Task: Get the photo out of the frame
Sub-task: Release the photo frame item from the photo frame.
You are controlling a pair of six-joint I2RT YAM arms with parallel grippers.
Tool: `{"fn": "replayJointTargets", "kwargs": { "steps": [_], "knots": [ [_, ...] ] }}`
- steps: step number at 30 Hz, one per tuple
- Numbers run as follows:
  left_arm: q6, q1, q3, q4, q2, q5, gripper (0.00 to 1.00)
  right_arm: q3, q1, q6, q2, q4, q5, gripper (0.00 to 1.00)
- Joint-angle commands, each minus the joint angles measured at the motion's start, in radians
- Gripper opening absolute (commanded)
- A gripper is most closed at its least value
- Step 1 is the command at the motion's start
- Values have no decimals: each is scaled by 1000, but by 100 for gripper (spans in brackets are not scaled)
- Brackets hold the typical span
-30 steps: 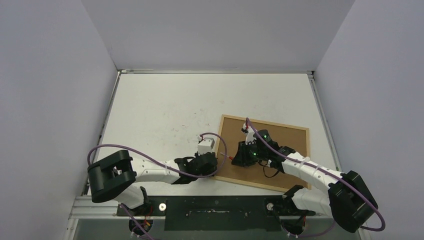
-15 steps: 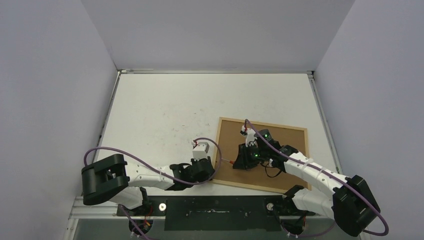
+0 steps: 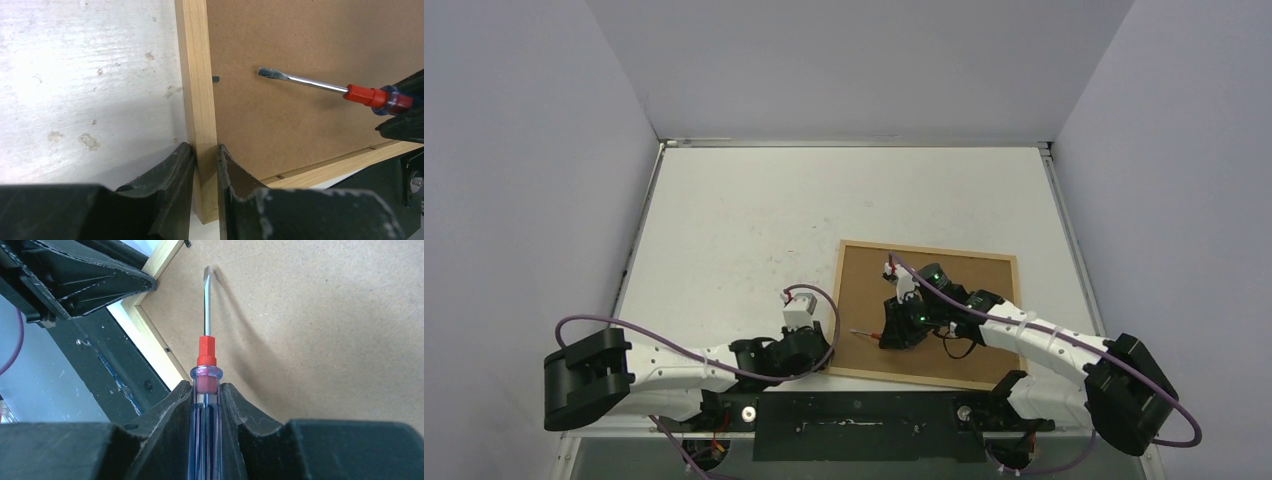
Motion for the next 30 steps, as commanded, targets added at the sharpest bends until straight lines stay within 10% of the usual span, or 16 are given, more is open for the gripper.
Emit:
{"fn": "replayJointTargets", "kwargs": {
  "steps": [1, 30],
  "knots": [
    [1, 3, -80, -193, -31, 33, 0, 75, 40, -48, 65, 65, 9, 0],
    [-71, 4, -71, -261, -33, -4, 0, 178, 86, -97, 187, 20, 31, 0]
  ]
}}
